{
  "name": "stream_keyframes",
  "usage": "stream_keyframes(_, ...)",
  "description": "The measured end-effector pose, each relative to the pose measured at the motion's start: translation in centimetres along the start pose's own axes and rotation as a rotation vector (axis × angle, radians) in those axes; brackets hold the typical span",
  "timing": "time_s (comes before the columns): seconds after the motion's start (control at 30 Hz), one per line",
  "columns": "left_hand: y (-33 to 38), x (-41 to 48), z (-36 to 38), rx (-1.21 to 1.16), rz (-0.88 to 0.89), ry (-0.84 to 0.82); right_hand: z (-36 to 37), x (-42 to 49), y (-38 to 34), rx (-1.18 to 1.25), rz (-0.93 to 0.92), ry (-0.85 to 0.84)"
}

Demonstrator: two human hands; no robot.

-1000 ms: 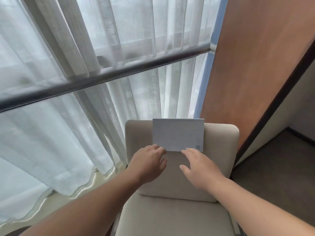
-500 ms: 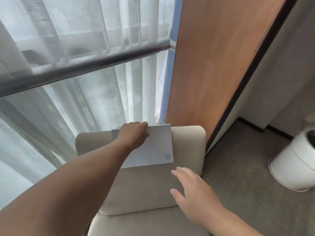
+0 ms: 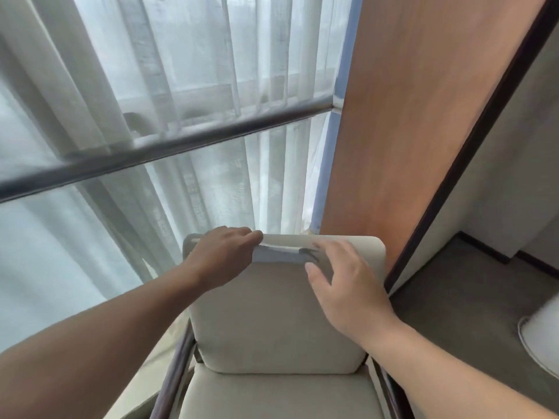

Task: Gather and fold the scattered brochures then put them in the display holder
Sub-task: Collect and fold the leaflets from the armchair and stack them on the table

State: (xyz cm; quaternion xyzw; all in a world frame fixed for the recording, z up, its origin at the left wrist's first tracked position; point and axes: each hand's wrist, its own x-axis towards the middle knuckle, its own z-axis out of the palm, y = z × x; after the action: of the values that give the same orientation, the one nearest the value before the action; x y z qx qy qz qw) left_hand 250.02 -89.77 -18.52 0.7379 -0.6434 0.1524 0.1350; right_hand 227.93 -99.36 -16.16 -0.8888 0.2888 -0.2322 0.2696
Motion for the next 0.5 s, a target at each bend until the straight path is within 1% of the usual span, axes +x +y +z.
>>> stream_keyframes(0.07,-0.3,-2.4,-2.9,0.047,0.054,0.027,-0.2,0.2,-1.3,0.035,-0.025,0.018)
stream_keyframes(0.17,-1.3,-6.3,-6.9,0.145,0.110,0.072,0.5,-0.1,-3.2,0.090,-0.026,-0.024)
stream_keyframes(0.27,-1.7,-10.3,-10.5,0.210,0.075,0.151,2.0,-0.8,-5.7,0.157,-0.011,-0.113)
stream_keyframes(0.4,-1.0,-15.2,-15.2,0.196,0.024,0.141,3.7,-2.5,-9.9,0.202,-0.053,-0.238)
stream_keyframes(0.5,-0.3,-19.2,-18.6,0.164,-0.012,0.161,4.7,-3.8,-13.5,0.223,-0.117,-0.277)
